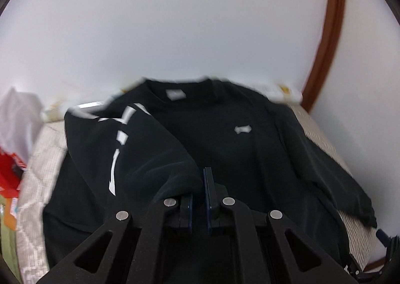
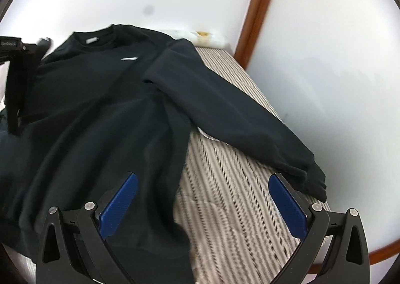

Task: Fold small clothes
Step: 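Grasp the lettered sleeve with the left tool and fold it across the body, then grasp the plain sleeve cuff with the right tool and lay it across the body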

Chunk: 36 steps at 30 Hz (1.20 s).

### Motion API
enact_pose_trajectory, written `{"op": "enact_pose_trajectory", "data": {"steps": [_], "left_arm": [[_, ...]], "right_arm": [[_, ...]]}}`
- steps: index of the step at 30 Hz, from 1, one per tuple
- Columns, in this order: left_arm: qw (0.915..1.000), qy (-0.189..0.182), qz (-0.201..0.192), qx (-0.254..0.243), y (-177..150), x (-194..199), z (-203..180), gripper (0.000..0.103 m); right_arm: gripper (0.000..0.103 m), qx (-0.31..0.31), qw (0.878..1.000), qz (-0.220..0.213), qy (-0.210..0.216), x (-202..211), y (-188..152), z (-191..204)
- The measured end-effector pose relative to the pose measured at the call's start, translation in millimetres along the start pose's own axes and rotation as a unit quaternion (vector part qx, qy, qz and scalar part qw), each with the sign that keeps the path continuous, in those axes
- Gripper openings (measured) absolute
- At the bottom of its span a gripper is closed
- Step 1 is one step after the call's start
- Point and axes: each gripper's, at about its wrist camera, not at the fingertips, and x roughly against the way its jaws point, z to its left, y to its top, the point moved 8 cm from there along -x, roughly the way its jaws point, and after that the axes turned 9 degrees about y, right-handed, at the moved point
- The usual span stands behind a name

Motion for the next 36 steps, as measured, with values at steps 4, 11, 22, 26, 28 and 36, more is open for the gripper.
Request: {"op": "enact_pose_trajectory", "data": {"steps": [4,11,22,26,28,36], "left_arm": [[0.9986,-0.03,0.043,0.0,-17,-13,-18,0.022],[0.9963,-0.084,0.019,0.009,-35,38,-2,0.065],[0.9871,0.095,0.066,0.11,-120,53,211,0.071],[0.9819,0.096,0.092,0.135,-164,51,244,0.071],[0.9818,0.088,0.102,0.134,-179,48,247,0.071],[0.9835,0.043,0.117,0.131,-207,32,234,0.071]], "right_arm": [[0.103,0.007,1.0,-0.007,-0.003,-1,7,3],[0.103,0.047,0.998,-0.039,0.028,14,36,47],[0.094,0.159,0.966,-0.051,0.199,1,71,232],[0.094,0.205,0.945,-0.03,0.253,-12,60,301],[0.094,0.217,0.941,-0.018,0.259,-22,55,321],[0.094,0.246,0.94,0.028,0.235,-70,38,362]]}}
